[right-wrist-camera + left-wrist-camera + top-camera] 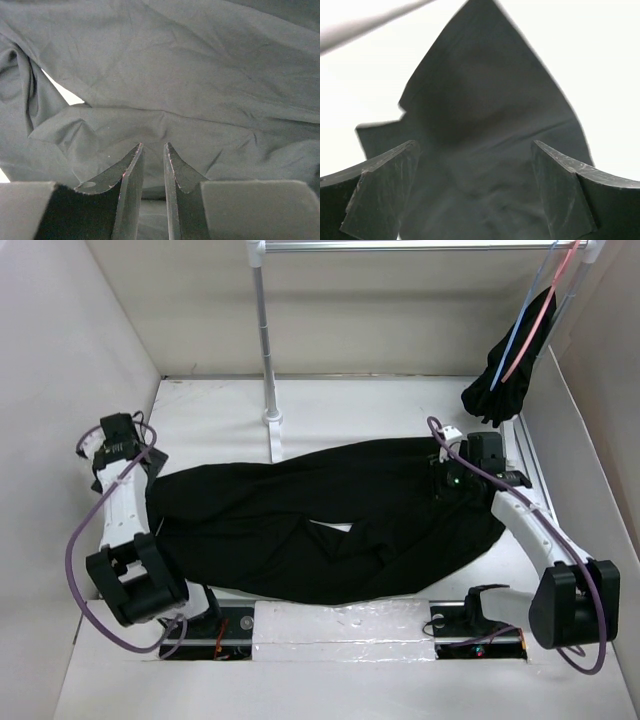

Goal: Place the trousers on the hanger
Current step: Flatten out the trousers at the center of the board.

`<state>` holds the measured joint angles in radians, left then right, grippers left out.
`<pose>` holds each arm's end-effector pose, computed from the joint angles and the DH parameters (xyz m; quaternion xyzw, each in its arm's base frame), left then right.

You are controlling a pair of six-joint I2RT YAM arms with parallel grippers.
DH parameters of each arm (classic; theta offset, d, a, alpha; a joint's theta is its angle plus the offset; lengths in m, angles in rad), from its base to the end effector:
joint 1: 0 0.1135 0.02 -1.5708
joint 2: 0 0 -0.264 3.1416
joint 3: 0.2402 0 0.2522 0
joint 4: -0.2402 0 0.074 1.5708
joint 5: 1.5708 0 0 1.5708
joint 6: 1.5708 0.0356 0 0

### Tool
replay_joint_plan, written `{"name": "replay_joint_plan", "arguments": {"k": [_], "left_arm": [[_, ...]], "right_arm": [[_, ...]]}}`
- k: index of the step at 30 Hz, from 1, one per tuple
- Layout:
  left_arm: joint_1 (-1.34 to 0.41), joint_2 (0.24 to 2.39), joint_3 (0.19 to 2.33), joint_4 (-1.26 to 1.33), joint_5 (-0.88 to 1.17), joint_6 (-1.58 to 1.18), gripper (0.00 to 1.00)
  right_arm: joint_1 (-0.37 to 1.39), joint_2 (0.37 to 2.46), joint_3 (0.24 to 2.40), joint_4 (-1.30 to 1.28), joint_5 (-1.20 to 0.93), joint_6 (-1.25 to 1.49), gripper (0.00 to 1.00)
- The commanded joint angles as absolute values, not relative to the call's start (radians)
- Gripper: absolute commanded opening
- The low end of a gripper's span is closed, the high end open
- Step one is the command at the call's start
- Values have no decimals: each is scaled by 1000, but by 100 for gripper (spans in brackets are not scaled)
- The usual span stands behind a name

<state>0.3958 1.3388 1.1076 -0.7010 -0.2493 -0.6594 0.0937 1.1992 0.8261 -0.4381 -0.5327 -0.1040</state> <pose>0.2514 0.1146 0.2856 -0.5080 0.7943 0.0761 0.3243 0.2434 0.0410 0.2502 -0.1855 0.8820 0.2426 0.3589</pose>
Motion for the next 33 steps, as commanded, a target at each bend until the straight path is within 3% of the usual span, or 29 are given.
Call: {"name": "replay_joint_plan", "arguments": {"k": [1,4,8,33], "left_arm": [[400,1397,1218,-586,-299,-672,89],[423,1512,1250,-538,-288,-701,80],[423,1650,1269,-535,-304,-742,56],[391,2002,1449,-428,-347,-664,59]], "right_arm": [[114,1212,870,-437,-535,-130,28],[140,1221,873,-442,-535,-138,28],[167,1212,893,-465,-514,-153,27],[189,1152,791,-427,-434,-89,26]]}}
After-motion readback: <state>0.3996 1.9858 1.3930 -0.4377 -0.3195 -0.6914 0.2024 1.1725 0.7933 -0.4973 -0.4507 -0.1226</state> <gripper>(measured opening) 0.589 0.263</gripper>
